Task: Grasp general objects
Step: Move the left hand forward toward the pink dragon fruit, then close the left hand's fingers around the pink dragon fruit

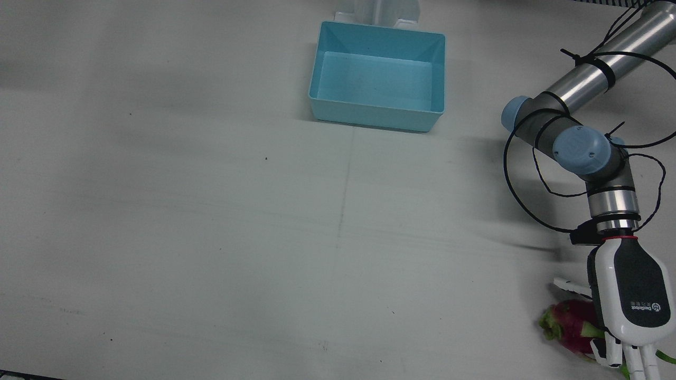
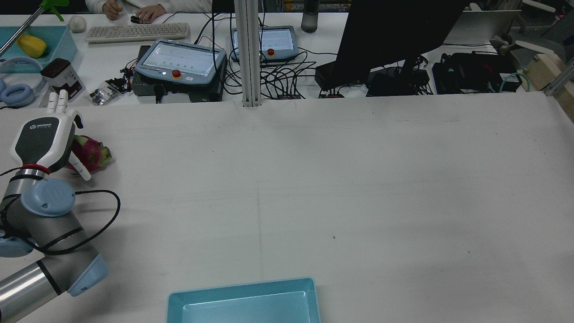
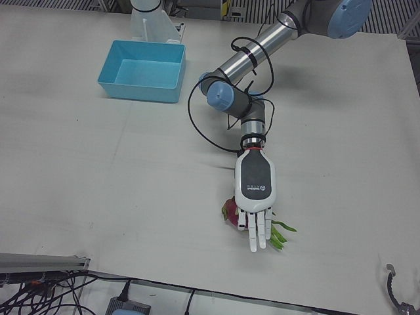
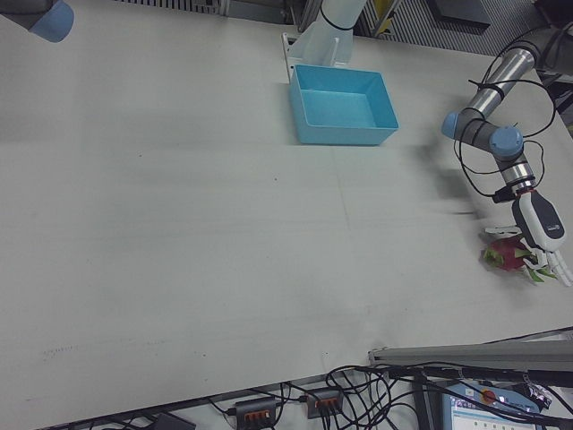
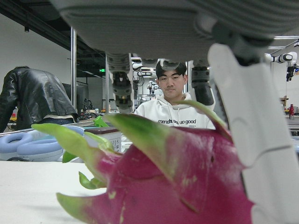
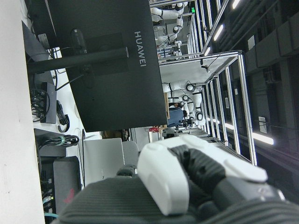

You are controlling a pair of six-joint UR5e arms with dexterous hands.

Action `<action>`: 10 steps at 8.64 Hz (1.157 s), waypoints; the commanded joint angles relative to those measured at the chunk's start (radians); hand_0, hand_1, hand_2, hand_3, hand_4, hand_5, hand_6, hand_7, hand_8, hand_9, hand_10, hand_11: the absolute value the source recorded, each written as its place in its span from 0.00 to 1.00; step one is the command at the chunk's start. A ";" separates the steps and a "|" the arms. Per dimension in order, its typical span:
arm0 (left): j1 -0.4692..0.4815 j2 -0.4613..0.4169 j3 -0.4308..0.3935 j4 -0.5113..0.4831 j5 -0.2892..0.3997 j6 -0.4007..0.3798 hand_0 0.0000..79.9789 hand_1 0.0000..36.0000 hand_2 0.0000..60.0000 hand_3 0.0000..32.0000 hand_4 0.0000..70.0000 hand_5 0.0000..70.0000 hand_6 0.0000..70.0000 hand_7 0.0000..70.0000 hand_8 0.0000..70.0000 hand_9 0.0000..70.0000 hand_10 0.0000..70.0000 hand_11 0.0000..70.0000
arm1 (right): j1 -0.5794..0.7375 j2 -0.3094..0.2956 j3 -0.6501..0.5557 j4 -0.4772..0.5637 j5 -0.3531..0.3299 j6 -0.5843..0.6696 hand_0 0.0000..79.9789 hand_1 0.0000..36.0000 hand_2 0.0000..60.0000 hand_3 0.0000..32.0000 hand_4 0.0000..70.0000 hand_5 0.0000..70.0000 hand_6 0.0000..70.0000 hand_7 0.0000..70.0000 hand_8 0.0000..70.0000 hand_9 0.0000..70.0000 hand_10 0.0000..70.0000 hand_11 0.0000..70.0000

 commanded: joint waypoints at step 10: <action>0.006 -0.007 0.071 -0.090 -0.008 0.068 0.61 0.44 0.11 0.36 0.10 0.00 0.00 0.00 0.00 0.00 0.00 0.00 | 0.000 0.000 0.000 0.000 0.000 0.000 0.00 0.00 0.00 0.00 0.00 0.00 0.00 0.00 0.00 0.00 0.00 0.00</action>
